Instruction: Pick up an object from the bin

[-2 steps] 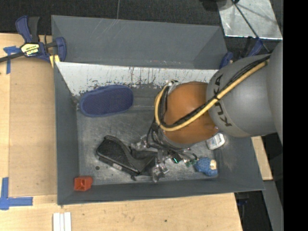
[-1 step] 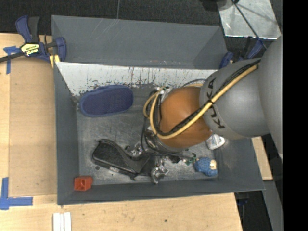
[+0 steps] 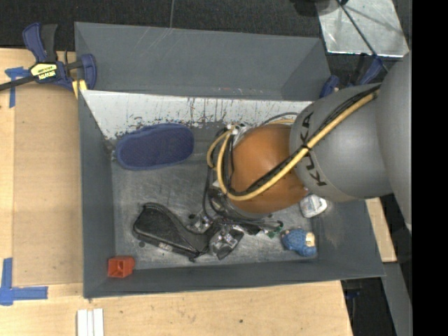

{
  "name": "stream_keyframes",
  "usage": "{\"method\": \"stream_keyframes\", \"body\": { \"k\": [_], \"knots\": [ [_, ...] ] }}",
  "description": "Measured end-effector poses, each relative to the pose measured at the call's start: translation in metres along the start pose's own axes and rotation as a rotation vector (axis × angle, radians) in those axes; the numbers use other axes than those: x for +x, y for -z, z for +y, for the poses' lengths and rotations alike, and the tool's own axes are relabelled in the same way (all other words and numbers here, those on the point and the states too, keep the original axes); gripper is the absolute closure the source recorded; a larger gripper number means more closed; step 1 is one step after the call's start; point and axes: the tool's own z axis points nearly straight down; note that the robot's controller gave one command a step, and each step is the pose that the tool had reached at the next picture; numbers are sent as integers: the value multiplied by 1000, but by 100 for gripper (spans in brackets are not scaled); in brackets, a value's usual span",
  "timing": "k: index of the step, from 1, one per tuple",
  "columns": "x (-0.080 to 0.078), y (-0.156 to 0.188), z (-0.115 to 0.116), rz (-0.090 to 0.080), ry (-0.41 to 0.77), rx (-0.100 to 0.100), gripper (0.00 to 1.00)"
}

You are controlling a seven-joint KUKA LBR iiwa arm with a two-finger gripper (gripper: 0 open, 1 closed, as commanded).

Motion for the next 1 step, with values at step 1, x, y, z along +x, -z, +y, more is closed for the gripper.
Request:
{"method": "stream_keyframes", "body": {
  "k": [1],
  "knots": [
    [-9, 94, 6, 19, 125, -9, 100]
  ]
}}
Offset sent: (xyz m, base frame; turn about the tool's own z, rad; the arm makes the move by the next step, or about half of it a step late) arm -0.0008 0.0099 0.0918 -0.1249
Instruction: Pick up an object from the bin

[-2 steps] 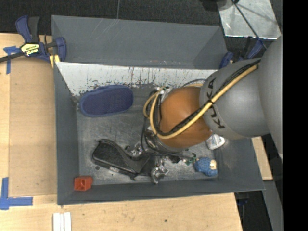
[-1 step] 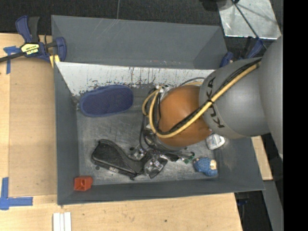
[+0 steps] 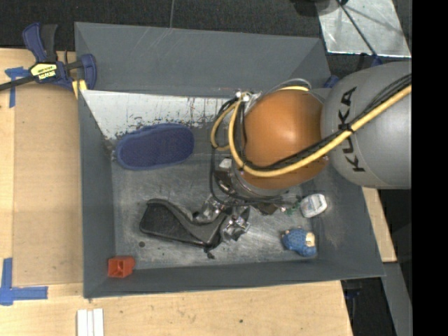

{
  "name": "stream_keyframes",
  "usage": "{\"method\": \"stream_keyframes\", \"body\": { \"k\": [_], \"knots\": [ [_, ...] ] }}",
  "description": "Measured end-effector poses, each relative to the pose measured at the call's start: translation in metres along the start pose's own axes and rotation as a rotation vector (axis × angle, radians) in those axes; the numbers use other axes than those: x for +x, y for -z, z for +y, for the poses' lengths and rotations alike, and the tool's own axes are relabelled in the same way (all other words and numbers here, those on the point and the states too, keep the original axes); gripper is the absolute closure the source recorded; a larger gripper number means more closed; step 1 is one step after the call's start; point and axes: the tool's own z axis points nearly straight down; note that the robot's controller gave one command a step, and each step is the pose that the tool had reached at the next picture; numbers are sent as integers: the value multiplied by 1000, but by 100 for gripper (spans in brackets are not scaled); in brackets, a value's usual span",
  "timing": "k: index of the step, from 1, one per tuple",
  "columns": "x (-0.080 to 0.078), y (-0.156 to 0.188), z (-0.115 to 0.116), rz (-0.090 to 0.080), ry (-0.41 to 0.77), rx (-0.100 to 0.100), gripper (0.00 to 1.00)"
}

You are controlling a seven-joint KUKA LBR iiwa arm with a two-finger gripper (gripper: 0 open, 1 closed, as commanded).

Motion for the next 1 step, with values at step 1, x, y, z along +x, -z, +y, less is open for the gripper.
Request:
{"method": "stream_keyframes", "body": {
  "k": [1],
  "knots": [
    [-14, 65, 5, 0, 3, 0, 100]
  ]
}}
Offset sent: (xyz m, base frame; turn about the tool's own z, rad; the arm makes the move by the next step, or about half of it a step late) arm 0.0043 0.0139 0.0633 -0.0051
